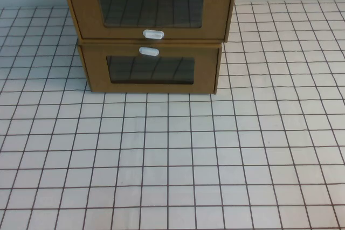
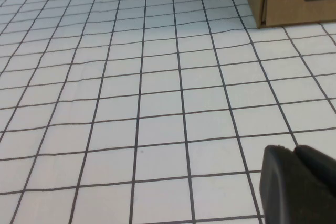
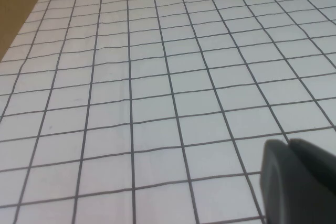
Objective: Open the shoe box
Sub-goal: 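Pull the top drawer of the cardboard box fully open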
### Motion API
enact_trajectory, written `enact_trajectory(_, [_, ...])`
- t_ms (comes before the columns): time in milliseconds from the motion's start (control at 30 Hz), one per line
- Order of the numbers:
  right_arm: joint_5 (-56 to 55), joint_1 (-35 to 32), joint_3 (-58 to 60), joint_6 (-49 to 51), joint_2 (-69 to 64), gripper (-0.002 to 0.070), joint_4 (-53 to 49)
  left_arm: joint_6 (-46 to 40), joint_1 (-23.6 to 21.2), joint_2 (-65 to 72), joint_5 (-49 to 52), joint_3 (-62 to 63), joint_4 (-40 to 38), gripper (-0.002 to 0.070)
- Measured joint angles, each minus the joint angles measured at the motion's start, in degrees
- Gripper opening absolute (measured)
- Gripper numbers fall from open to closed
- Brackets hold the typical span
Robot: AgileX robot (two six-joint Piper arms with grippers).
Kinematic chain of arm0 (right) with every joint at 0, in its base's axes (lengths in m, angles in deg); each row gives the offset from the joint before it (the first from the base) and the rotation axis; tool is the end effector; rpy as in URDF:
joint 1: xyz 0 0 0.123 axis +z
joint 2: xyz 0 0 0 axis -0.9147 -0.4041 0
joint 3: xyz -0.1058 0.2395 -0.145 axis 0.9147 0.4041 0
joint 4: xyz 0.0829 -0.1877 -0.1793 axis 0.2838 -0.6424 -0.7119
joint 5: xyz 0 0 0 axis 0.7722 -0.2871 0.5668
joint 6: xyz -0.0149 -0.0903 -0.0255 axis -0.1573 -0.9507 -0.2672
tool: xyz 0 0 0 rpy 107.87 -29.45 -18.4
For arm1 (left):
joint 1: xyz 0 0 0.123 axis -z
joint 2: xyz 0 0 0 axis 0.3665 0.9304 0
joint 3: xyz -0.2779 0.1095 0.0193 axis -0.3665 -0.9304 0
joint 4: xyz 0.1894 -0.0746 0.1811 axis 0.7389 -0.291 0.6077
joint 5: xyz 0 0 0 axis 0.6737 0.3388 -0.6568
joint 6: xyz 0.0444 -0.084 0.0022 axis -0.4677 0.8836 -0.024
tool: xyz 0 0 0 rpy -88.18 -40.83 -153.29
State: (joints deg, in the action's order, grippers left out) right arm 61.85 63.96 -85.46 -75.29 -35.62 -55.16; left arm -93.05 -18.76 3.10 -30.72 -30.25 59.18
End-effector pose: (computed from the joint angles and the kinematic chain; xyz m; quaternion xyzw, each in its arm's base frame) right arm 0.0630 -0.0033 0.1717 0.0745 0.7980 0.0274 0.5974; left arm 0.0632 -0.0010 0.1698 0.0580 0.8020 0.0276 0.5939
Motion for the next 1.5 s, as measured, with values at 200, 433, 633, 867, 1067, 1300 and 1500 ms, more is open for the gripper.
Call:
enact_trajectory(200, [0.00, 0.00, 0.00, 0.00, 0.00, -0.0014, 0.00, 0.00, 0.00, 0.00, 0.00, 0.00, 0.00, -0.0002])
enact_trajectory(433, [0.00, 0.00, 0.00, 0.00, 0.00, -0.0013, 0.00, 0.00, 0.00, 0.00, 0.00, 0.00, 0.00, -0.0002])
enact_trajectory(633, [0.00, 0.00, 0.00, 0.00, 0.00, -0.0014, 0.00, 0.00, 0.00, 0.00, 0.00, 0.00, 0.00, -0.0002])
enact_trajectory(867, [0.00, 0.00, 0.00, 0.00, 0.00, -0.0013, 0.00, -0.85, 0.00, 0.00, -0.11, 0.00, 0.12, -0.0002])
enact_trajectory(1067, [0.00, 0.00, 0.00, 0.00, 0.00, -0.0014, 0.00, -0.85, 0.00, 0.00, -0.11, 0.00, 0.12, -0.0002])
enact_trajectory(1300, [0.00, 0.00, 0.00, 0.00, 0.00, -0.0014, 0.00, 3.28, 0.00, 0.00, -4.04, 0.00, -5.58, -0.0002])
enact_trajectory(1500, [0.00, 0.00, 0.00, 0.00, 0.00, -0.0013, 0.00, 12.96, 0.00, 0.00, -13.28, 0.00, -17.04, -0.0002])
